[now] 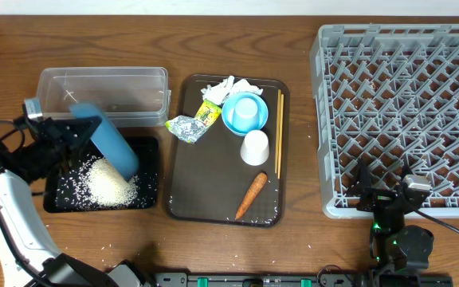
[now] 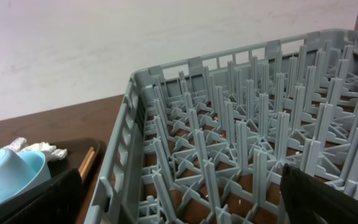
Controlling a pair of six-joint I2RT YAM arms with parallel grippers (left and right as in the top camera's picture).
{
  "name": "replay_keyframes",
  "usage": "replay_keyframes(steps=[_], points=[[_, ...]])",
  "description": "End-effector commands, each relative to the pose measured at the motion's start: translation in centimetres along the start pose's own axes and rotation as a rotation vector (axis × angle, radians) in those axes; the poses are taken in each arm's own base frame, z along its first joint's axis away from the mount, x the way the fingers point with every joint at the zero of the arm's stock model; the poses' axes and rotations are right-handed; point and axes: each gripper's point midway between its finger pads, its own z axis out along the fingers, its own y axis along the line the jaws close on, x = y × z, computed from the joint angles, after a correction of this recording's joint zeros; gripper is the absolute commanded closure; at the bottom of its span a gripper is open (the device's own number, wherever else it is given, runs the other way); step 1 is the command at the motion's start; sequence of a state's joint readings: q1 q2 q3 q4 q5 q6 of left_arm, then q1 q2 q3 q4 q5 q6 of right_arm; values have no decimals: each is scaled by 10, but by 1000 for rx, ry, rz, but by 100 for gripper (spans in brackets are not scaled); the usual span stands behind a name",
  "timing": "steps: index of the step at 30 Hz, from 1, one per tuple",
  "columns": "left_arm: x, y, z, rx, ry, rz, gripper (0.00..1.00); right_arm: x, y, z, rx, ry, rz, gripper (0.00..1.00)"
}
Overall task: Sort waste into correct bins and load items into the dishwasher rack
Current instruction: 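Tilt the blue plate to pour rice onto the black tray, then carry the empty blue plate back and set it on the serving tray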
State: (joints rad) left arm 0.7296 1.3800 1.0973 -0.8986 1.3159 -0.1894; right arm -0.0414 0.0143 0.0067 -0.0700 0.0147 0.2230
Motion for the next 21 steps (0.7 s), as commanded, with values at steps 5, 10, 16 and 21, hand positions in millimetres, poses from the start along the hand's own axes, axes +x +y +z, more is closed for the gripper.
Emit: replay_keyframes(steps=[5, 10, 16, 21], points=[[10, 0, 0, 8, 30, 3, 94, -1, -4, 0, 13, -5, -6, 1], [4, 10, 0, -55, 7, 16, 94, -1, -4, 0, 13, -5, -6, 1], [13, 1, 0, 2, 34, 7, 94, -1, -4, 0, 13, -5, -6, 1], [16, -3, 1, 23, 44, 27, 94, -1, -4, 0, 13, -5, -6, 1]])
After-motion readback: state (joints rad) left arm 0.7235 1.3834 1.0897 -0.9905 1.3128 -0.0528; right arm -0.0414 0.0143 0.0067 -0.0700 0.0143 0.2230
